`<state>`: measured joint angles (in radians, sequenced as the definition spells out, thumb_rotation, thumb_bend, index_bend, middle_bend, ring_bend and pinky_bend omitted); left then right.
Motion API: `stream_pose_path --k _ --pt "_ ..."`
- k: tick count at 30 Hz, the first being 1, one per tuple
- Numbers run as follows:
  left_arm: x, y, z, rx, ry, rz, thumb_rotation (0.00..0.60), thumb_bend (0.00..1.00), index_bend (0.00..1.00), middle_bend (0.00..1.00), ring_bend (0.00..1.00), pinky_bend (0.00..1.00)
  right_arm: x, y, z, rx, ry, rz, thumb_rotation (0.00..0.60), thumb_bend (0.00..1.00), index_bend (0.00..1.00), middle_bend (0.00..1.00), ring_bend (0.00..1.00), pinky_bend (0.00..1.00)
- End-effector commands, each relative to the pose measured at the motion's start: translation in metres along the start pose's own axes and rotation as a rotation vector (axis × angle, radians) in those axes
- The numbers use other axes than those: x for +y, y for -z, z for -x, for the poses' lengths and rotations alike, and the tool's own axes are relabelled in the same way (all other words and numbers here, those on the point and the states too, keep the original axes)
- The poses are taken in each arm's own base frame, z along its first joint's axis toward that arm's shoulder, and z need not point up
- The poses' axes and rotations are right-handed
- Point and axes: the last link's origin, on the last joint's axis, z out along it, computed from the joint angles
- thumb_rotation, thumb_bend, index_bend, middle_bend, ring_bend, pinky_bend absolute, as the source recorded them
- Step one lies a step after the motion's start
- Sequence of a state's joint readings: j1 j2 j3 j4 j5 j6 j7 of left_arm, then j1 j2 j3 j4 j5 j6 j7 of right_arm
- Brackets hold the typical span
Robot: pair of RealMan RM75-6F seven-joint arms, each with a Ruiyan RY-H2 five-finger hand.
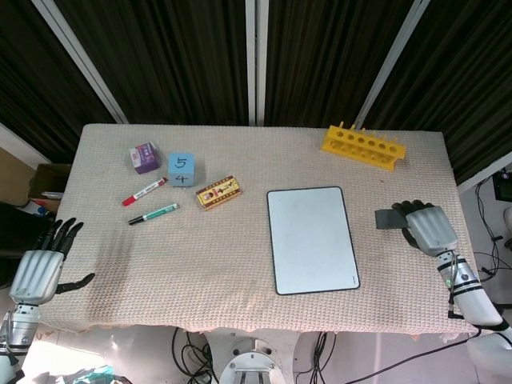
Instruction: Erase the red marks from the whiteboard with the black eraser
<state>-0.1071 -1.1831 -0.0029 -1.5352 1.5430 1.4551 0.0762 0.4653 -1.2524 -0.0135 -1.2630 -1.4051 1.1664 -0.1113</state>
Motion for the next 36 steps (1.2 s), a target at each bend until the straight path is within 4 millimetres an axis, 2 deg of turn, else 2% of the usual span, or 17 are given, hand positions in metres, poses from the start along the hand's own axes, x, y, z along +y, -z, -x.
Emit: stream_pose_path --k 1,6,13,16,19,20,23,27,30,34,36 --pt "0.001 0.0 0.001 -0.005 -0.003 -0.001 0.468 0.12 0.08 0.05 0.02 0.17 0.012 -0.007 0.017 -0.015 -0.019 0.061 0.6 0.41 0.66 0.54 0.45 0.48" --pt "0.0 -0.001 0.004 -0.017 -0.008 -0.009 0.472 0.12 0.08 0.05 0.02 0.17 0.016 -0.014 0.033 -0.059 -0.03 0.071 0.6 0.41 0.64 0.51 0.43 0.44" --pt "0.001 -0.003 0.006 -0.023 -0.011 -0.009 0.471 0.12 0.08 0.05 0.02 0.17 0.011 -0.018 0.043 -0.074 -0.049 0.046 0.6 0.41 0.63 0.5 0.42 0.43" --pt "0.002 -0.004 0.006 -0.021 -0.01 -0.009 0.47 0.12 0.08 0.05 0.02 0.17 0.008 -0.019 0.047 -0.094 -0.057 0.031 0.6 0.37 0.49 0.41 0.33 0.37" --pt "0.002 -0.004 0.005 -0.02 -0.011 -0.009 0.47 0.12 0.08 0.05 0.02 0.17 0.008 -0.018 0.051 -0.146 -0.048 0.031 0.6 0.25 0.13 0.12 0.06 0.12" --pt "0.002 -0.004 0.005 -0.02 -0.011 -0.009 0.471 0.12 0.08 0.05 0.02 0.17 0.009 -0.018 0.052 -0.156 -0.044 0.035 0.6 0.2 0.04 0.05 0.01 0.05" --pt "0.001 -0.002 0.005 -0.019 -0.01 -0.01 0.47 0.12 0.08 0.05 0.02 0.17 0.008 -0.017 0.051 -0.149 -0.046 0.044 0.6 0.11 0.0 0.0 0.0 0.0" --pt "0.0 -0.001 0.003 -0.011 -0.005 -0.011 0.471 0.12 0.08 0.05 0.02 0.17 0.009 -0.011 0.045 -0.122 -0.084 0.044 0.6 0.07 0.0 0.0 0.0 0.0" --pt "-0.001 -0.001 0.0 0.005 -0.002 -0.011 0.468 0.12 0.08 0.05 0.02 0.17 0.005 0.006 0.031 -0.07 -0.15 0.024 0.6 0.07 0.0 0.0 0.0 0.0" --pt "-0.002 0.001 -0.007 0.041 -0.001 -0.013 0.468 0.12 0.08 0.05 0.02 0.17 0.01 0.057 0.004 0.051 -0.16 0.034 0.6 0.07 0.0 0.0 0.0 0.0" --pt "-0.002 0.002 -0.009 0.054 0.002 -0.013 0.47 0.12 0.08 0.05 0.02 0.17 0.017 0.081 -0.002 0.078 -0.14 0.082 0.6 0.08 0.0 0.0 0.0 0.0"
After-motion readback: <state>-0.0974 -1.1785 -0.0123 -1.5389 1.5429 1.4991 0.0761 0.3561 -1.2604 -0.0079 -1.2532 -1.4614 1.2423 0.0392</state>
